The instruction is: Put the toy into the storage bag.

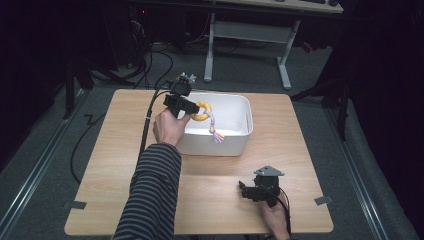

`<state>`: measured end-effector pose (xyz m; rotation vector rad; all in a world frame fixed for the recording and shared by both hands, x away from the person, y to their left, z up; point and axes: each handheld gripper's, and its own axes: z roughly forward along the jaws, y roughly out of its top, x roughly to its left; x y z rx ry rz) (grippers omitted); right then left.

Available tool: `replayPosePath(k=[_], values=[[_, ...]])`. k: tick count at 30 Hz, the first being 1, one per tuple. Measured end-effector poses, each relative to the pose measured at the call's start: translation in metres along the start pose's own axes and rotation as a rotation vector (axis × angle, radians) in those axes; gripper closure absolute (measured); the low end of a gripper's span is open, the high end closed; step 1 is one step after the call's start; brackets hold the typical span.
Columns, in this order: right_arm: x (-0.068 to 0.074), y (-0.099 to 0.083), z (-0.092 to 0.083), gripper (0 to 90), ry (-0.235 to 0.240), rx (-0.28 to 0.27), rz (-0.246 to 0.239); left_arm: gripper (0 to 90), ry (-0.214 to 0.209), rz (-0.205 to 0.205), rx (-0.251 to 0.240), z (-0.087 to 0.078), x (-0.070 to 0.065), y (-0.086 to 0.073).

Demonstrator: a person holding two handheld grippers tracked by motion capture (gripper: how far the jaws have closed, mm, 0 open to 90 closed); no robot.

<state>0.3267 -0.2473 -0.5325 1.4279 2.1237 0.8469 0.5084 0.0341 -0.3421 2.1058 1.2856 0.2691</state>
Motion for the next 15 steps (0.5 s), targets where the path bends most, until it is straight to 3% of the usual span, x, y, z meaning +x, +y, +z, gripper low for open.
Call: replayPosePath(k=[8,15], values=[[0.000,0.000,0.000,12.2,0.001,0.001,0.001,67.2,0.049,-0.047,0.010,0.010,0.008,0.002],[0.000,0.000,0.000,12.2,0.001,0.001,0.003,67.2,0.080,-0.037,0.033,0.020,0.006,0.002]])
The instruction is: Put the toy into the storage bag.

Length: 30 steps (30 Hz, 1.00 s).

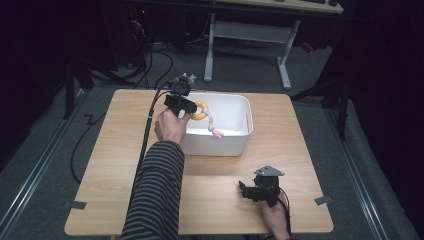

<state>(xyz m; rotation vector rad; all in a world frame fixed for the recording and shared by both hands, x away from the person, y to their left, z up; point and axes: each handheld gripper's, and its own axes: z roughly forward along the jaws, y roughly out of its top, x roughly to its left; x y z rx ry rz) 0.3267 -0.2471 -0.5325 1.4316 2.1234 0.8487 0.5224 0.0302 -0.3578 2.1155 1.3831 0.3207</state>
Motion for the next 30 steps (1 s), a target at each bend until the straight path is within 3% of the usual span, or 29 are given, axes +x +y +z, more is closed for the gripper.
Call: replayPosePath(k=[11,26,28,30], values=[[0.000,0.000,0.000,12.2,0.000,0.001,-0.002,67.1,0.036,0.008,0.043,0.013,0.000,-0.005],[0.000,0.000,0.000,12.2,0.000,0.002,-0.002,67.1,0.016,0.068,0.076,0.010,-0.014,-0.017],[0.000,0.000,0.000,12.2,0.000,0.001,-0.002,67.1,-0.003,0.073,0.090,0.010,-0.016,-0.019],[0.000,0.000,0.000,12.2,0.000,0.001,0.000,67.1,0.004,0.093,0.104,0.011,-0.020,-0.022]])
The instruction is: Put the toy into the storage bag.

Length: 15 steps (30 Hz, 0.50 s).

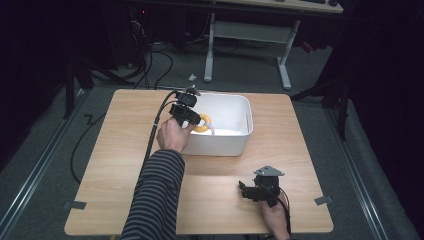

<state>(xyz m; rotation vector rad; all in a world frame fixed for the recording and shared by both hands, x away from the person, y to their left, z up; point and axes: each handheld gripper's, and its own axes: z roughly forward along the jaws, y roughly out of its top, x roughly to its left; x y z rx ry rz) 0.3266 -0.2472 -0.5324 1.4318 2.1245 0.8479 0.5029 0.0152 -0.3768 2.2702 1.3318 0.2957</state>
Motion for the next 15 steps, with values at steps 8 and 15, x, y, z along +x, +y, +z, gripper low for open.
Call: replayPosePath(k=[8,15], values=[[0.0001,0.0000,0.0000,12.2,-0.002,0.000,0.000,67.0,-0.015,0.018,0.005,-0.0057,-0.0023,-0.0050],[0.0000,0.0000,0.0001,12.2,0.000,-0.001,0.000,66.9,-0.016,0.022,0.005,-0.0069,-0.0025,-0.0062]])
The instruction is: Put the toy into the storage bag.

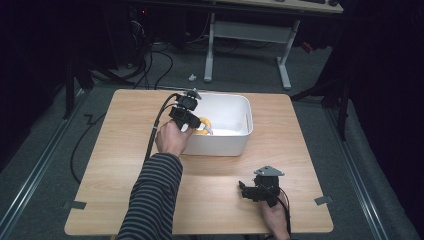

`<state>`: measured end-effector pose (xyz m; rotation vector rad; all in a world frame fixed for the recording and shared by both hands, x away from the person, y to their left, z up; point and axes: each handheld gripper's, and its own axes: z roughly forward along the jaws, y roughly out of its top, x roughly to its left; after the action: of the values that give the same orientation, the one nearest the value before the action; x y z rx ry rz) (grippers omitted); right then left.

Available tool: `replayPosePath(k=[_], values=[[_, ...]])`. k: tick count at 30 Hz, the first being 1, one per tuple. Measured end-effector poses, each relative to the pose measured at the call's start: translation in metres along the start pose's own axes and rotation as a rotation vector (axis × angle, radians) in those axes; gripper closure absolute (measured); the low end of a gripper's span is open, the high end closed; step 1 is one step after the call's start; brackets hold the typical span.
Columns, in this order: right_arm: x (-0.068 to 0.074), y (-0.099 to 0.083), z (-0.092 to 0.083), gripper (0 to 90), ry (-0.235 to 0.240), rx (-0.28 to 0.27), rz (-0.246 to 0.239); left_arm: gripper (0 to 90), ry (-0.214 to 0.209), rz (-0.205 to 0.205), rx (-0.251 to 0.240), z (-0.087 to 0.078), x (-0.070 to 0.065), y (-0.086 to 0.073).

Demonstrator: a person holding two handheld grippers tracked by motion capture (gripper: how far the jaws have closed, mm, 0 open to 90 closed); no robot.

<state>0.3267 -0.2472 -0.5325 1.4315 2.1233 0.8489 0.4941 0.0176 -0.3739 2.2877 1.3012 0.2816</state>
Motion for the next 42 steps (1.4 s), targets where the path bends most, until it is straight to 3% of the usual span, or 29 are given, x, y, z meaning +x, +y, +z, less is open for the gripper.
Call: replayPosePath(k=[9,12,20,26,28,31,38,42], values=[[0.000,0.000,0.000,12.1,-0.002,0.001,0.000,65.7,-0.014,0.002,0.004,0.003,-0.001,0.001],[0.000,0.000,0.000,12.2,-0.002,0.001,0.000,58.2,-0.070,-0.012,0.002,0.002,-0.001,0.001],[0.000,0.000,0.000,11.8,0.000,0.002,-0.003,43.8,-0.077,0.004,-0.037,-0.008,-0.002,-0.001],[0.000,0.000,0.000,11.8,0.000,0.002,-0.003,38.5,-0.081,0.020,-0.109,-0.027,0.000,-0.006],[0.000,0.000,0.000,11.8,0.000,0.000,-0.004,38.6,-0.084,0.010,-0.119,-0.033,0.000,-0.008],[0.000,0.000,0.000,11.8,0.000,0.001,-0.003,38.5,-0.057,0.035,-0.151,-0.046,0.000,-0.013],[0.000,0.000,0.000,11.8,0.000,0.001,-0.004,37.9,-0.062,0.043,-0.211,-0.070,0.007,-0.026],[0.000,0.000,0.000,11.8,0.000,0.000,-0.003,37.6,-0.026,0.051,-0.238,-0.081,0.011,-0.035]])
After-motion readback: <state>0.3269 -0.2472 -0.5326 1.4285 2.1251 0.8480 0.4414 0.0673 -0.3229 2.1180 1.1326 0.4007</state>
